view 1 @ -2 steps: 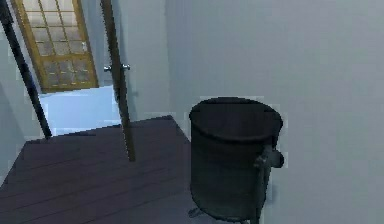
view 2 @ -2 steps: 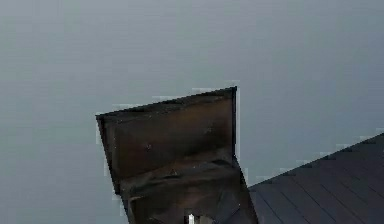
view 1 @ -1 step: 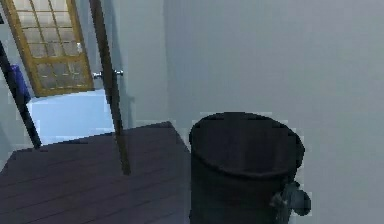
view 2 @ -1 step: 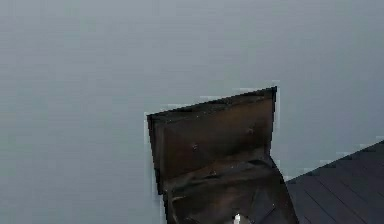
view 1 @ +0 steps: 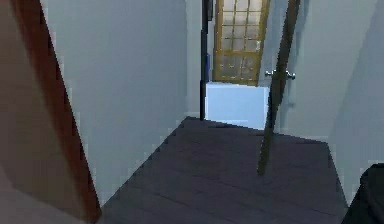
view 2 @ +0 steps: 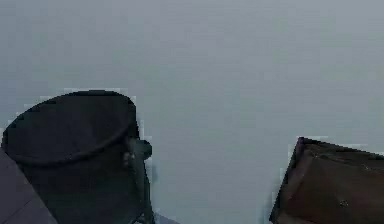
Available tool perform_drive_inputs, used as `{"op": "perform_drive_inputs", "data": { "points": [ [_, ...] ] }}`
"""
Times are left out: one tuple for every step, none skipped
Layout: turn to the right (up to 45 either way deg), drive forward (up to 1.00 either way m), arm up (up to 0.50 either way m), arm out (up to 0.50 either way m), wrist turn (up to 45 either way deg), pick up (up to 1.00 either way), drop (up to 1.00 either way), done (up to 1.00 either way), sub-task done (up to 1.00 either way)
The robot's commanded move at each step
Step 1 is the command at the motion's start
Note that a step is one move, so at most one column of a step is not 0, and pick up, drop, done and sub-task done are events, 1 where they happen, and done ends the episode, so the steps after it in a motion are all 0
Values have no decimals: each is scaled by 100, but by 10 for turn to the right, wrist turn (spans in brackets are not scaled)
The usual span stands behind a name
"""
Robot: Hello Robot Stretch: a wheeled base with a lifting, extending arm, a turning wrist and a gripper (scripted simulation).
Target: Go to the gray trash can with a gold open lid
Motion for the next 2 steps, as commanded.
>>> {"op": "perform_drive_inputs", "data": {
  "points": [
    [-450, 0, 0, 0, 0, 0, 0, 0, 0],
    [-240, 0, 0, 0, 0, 0, 0, 0, 0]
  ]
}}
